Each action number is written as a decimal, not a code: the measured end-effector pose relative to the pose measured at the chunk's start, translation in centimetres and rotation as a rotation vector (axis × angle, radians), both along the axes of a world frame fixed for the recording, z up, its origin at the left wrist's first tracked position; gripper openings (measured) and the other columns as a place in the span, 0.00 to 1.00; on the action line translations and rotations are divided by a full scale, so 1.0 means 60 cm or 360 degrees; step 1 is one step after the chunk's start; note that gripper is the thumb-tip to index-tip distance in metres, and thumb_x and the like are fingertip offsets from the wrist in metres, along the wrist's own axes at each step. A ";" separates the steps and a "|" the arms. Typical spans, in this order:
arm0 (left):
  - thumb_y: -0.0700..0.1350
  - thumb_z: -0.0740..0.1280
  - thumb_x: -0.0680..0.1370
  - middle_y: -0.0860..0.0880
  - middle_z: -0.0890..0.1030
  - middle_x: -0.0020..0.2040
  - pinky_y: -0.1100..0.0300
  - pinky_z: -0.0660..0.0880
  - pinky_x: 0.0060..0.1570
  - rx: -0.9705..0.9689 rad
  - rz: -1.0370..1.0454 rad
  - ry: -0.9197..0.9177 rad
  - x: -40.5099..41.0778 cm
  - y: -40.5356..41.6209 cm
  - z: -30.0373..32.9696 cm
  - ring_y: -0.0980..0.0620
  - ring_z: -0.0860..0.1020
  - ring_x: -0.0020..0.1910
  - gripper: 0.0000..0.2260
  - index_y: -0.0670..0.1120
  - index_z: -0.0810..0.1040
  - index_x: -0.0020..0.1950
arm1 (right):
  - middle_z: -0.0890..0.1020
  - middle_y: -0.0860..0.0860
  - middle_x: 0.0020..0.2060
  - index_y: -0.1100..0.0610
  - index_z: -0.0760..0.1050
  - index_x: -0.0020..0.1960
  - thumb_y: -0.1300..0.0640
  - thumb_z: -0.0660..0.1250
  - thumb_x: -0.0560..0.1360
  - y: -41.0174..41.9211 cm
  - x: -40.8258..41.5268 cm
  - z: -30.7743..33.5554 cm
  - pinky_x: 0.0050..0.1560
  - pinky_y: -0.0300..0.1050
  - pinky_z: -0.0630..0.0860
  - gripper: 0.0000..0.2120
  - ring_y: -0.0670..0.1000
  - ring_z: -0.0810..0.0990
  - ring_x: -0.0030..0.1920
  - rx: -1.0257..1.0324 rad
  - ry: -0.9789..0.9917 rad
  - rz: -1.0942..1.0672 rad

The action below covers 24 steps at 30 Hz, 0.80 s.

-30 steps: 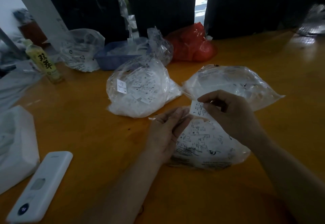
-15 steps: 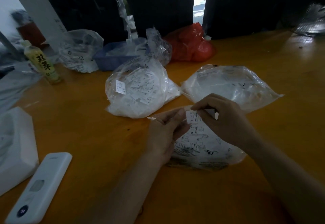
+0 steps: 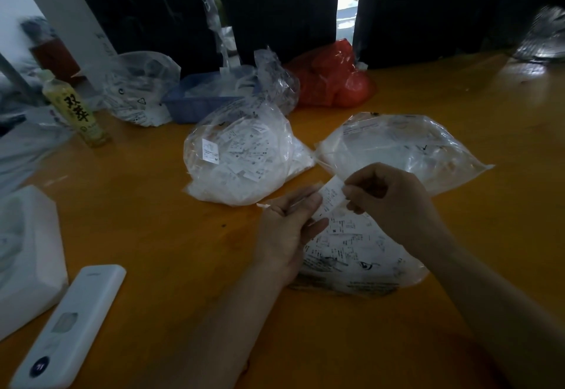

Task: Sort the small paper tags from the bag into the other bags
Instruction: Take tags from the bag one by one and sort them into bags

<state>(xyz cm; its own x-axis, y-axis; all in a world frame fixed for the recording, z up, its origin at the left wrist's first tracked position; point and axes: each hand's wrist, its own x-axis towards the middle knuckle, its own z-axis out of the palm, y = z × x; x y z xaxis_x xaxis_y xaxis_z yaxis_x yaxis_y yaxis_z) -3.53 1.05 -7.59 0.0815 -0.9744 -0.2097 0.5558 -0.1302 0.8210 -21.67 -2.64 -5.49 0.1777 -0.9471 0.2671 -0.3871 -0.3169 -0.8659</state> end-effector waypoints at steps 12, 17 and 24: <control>0.45 0.79 0.68 0.44 0.86 0.59 0.64 0.81 0.40 0.0055 0.0063 -0.0012 -0.002 -0.002 -0.001 0.50 0.86 0.54 0.13 0.48 0.89 0.53 | 0.83 0.40 0.41 0.39 0.76 0.49 0.51 0.74 0.76 0.010 0.020 -0.011 0.45 0.40 0.83 0.09 0.39 0.83 0.43 -0.0046 0.0221 0.0125; 0.42 0.75 0.78 0.58 0.86 0.54 0.62 0.83 0.41 -0.0336 0.0164 -0.1012 0.013 0.003 0.007 0.56 0.86 0.48 0.16 0.59 0.81 0.62 | 0.85 0.40 0.41 0.43 0.79 0.47 0.55 0.74 0.76 0.002 0.006 0.000 0.43 0.39 0.83 0.08 0.42 0.84 0.40 -0.0044 -0.0033 0.0012; 0.37 0.72 0.80 0.52 0.78 0.65 0.73 0.78 0.44 -0.0713 0.0706 -0.1969 0.078 -0.045 0.058 0.62 0.81 0.47 0.11 0.52 0.85 0.57 | 0.82 0.36 0.43 0.43 0.79 0.55 0.52 0.69 0.80 -0.018 -0.011 0.001 0.44 0.24 0.74 0.05 0.34 0.80 0.46 -0.0185 0.0110 -0.0200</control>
